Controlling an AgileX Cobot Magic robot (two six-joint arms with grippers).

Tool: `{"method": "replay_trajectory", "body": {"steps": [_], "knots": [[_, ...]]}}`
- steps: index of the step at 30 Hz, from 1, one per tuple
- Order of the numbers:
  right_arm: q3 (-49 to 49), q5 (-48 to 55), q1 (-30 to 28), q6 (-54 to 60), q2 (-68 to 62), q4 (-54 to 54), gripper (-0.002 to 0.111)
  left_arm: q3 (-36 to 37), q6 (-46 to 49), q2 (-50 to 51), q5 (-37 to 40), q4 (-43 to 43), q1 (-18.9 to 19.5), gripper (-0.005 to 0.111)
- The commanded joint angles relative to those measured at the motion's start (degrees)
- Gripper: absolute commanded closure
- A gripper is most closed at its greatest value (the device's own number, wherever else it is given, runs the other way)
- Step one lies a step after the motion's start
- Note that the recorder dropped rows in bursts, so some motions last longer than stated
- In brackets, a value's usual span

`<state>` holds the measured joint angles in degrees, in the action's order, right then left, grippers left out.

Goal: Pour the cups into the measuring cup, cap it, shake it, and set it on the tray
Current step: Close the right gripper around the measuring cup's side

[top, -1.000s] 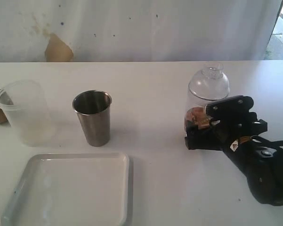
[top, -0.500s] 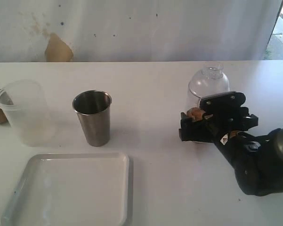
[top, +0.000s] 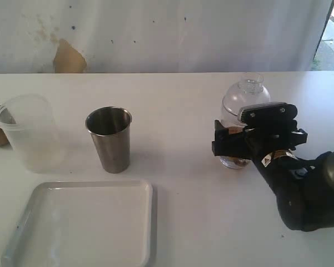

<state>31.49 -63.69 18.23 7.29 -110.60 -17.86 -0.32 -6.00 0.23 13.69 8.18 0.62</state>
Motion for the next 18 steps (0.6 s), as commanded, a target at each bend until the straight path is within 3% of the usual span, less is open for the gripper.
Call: {"method": "replay_trajectory", "body": {"steps": [1,18], "knots": [[1.7,-1.0,0.0,-2.0,-1.0,-0.2,0.003,0.3,-0.1,-0.2,-0.1,0.2,0.3,0.107],[3.8,-1.1,0.0,-2.0,-4.6,-0.2,0.003,0.3,-0.1,-0.2,-0.1,0.2,0.3,0.107]]}}
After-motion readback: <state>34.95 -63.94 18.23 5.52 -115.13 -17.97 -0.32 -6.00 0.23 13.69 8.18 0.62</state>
